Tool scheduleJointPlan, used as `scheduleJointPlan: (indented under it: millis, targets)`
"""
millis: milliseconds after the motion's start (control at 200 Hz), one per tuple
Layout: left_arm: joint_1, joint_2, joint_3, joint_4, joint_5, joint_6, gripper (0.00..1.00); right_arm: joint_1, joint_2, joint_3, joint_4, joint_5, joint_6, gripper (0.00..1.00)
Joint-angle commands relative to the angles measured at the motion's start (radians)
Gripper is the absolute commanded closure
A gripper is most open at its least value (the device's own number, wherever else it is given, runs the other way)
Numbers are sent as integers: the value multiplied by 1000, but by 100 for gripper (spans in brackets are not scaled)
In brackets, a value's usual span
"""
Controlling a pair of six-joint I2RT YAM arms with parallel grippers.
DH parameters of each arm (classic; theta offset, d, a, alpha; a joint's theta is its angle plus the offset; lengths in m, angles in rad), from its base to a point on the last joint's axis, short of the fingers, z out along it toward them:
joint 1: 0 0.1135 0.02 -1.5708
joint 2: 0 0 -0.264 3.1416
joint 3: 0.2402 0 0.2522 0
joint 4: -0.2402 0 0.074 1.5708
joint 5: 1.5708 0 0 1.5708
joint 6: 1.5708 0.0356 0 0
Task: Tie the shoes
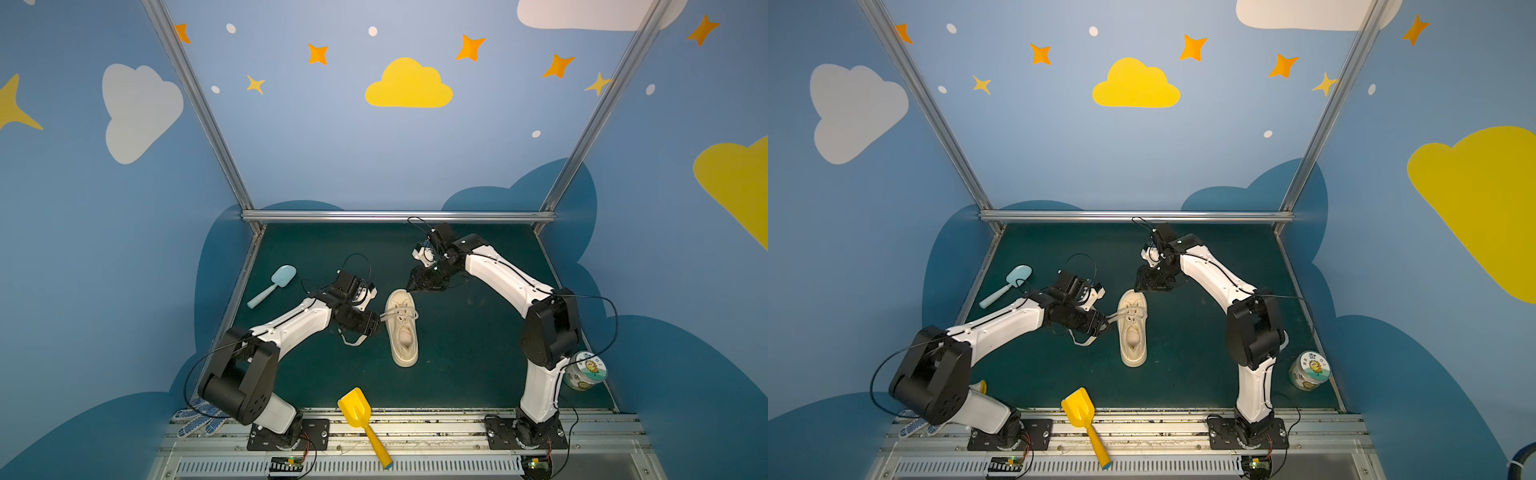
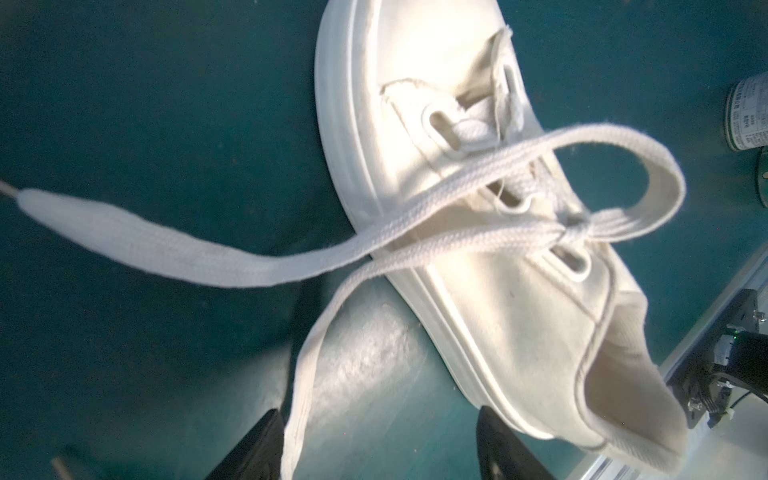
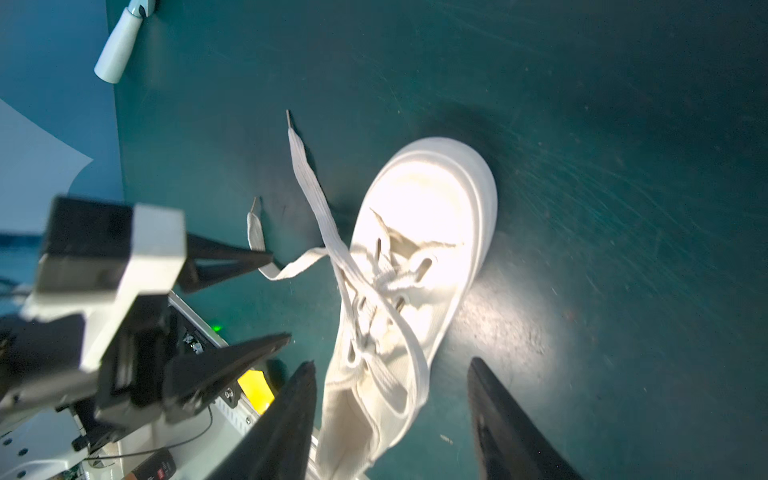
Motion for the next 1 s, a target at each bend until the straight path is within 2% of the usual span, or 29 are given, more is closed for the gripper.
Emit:
scheduleJointPlan:
  millis: [0, 210, 310, 541, 701, 996]
  targets:
    - [-5, 52, 41, 20, 34, 51, 28, -36, -48, -42, -22, -12, -22, 42]
    - [-15, 124, 55, 70, 13, 89, 31, -88, -87, -71, -32, -24, -41, 44]
    - [-18, 138, 29, 133, -22, 73, 36, -104, -95, -74, -37, -23, -45, 45]
    - [-18, 166, -46, 303, 13, 37, 37, -116, -101, -89, -39, -38, -47, 46]
    - [-18, 173, -76, 369, 47, 62, 38, -121, -111, -107, -42, -40, -52, 46]
    - [-20, 134, -159, 424, 93, 71, 59, -130, -133, -143, -37, -40, -50, 48]
